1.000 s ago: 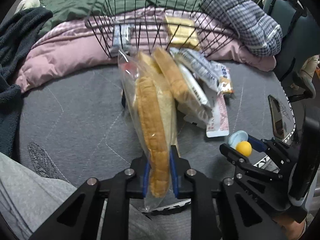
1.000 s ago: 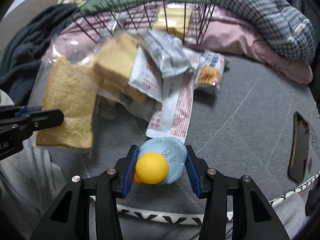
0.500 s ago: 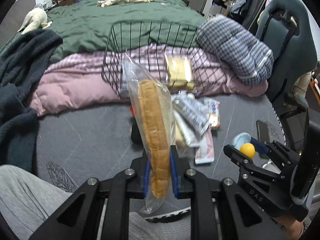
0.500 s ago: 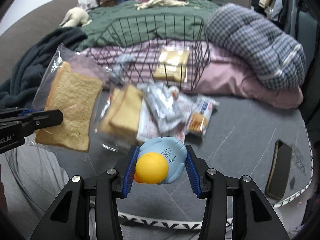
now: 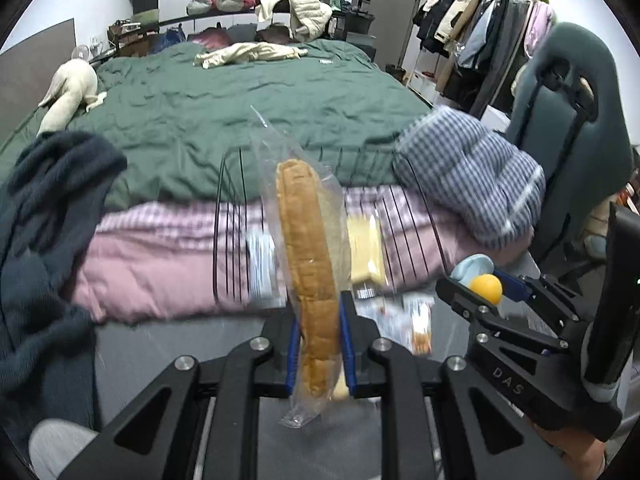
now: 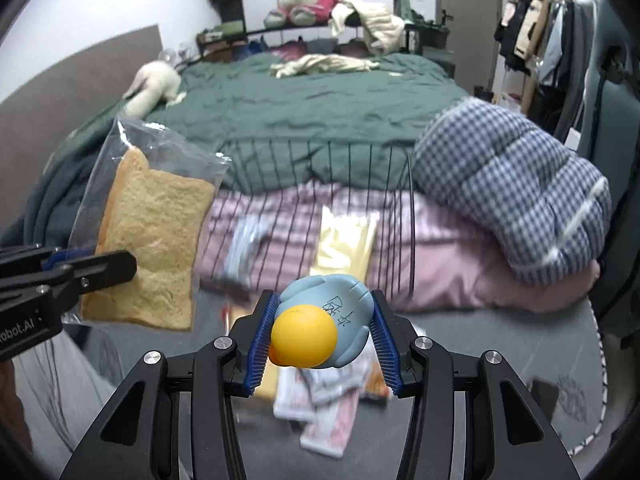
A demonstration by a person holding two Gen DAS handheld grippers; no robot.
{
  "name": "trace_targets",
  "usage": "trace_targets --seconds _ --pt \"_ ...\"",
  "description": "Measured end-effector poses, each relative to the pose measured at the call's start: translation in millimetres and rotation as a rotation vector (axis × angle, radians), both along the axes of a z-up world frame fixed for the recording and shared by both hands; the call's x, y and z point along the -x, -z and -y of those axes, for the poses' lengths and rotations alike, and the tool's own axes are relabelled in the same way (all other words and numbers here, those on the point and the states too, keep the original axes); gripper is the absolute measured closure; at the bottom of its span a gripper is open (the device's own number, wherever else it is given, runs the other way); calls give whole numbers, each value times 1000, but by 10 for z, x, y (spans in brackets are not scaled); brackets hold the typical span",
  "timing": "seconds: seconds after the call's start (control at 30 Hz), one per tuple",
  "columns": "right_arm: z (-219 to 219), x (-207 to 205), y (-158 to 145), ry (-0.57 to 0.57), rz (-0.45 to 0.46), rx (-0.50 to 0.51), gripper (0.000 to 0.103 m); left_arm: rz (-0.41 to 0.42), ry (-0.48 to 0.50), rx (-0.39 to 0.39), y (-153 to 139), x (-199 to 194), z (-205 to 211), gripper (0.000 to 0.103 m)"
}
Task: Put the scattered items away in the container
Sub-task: 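Carry the bread bag and duck into the basket and open both tools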
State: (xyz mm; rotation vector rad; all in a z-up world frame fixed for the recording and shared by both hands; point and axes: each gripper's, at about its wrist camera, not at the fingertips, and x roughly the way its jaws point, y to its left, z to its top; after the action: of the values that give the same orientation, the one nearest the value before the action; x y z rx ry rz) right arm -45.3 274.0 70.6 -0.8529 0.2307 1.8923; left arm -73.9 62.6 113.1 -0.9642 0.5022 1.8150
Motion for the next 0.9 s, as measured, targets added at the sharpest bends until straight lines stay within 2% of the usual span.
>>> trace_targets --seconds 0.2,0.4,0.63,0.7,0.73,0.77,0.8,0.9 --pt "-630 184 -112 30 -28 -13 55 -18 -40 34 183 435 -554 85" --pt "-1086 292 141 49 -2 37 55 11 -44 91 566 613 -860 85" --pt "-1331 288 372 59 4 64 55 24 -35 133 895 653 -944 84" --pt "-1365 292 407 56 7 66 55 8 -21 156 940 645 -976 80" --pt "-1379 303 422 53 14 65 53 4 -19 164 947 645 -986 65" --pt "-1387 321 441 55 30 62 47 5 -20 158 941 651 -983 44" --pt "-1388 335 452 61 47 55 38 1 -27 147 922 654 -970 42" --pt "-1349 326 436 63 43 42 37 -13 -37 120 836 661 -928 38"
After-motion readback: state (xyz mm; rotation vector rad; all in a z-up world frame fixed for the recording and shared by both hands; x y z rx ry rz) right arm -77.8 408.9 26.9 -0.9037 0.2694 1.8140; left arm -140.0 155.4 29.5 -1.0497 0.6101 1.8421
